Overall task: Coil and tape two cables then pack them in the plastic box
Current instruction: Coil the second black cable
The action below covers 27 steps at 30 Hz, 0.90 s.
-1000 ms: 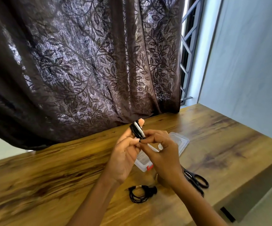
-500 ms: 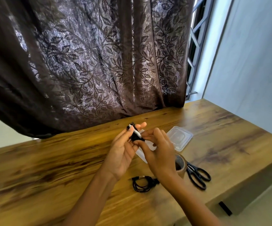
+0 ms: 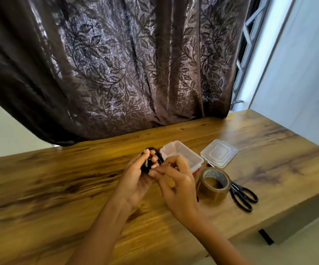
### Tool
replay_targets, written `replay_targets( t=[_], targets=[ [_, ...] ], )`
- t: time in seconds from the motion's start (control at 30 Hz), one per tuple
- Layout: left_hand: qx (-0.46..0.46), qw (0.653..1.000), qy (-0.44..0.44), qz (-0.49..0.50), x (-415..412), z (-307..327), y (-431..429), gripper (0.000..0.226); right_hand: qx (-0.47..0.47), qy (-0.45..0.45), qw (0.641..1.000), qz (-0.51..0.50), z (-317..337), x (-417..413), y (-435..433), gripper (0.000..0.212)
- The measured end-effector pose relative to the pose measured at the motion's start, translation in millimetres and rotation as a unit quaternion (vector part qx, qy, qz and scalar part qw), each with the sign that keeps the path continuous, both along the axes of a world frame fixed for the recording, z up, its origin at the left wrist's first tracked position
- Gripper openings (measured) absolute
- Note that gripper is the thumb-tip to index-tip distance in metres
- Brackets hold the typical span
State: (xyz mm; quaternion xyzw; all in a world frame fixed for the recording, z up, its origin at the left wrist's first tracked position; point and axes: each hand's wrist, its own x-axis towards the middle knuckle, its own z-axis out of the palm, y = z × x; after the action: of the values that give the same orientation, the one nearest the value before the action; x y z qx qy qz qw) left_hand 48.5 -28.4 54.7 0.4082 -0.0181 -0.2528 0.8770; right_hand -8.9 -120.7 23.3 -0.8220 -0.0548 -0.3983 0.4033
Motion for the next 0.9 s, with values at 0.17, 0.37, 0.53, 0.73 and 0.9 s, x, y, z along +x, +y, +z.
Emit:
replay_targets(
  t=[0.17,0.37,0.53,0.73,0.9],
  targets=[
    [-0.028,0.999,0.010,-0.027,3,-10,18,0.024,0.305,0.170,0.934,0.077,-4,4,6,0.027],
    [-0.002,0.996,0.031,-0.089,4,-26,38,0.011,0.444,0.281,0.835,0.165,-9,5,9,0.023],
    [0.088,0.992,0.031,-0.081,9,-41,49,0.022,0.430,0.297,0.838,0.158,-17,4,15,0.044],
    [0.194,0.975,-0.009,-0.108,10,-58,60,0.022,0.465,0.299,0.823,0.133,-37,7,23,0.020],
    [0.339,0.932,-0.042,-0.121,13,-77,61,0.019,0.459,0.330,0.822,0.076,-62,10,26,0.015]
  ],
)
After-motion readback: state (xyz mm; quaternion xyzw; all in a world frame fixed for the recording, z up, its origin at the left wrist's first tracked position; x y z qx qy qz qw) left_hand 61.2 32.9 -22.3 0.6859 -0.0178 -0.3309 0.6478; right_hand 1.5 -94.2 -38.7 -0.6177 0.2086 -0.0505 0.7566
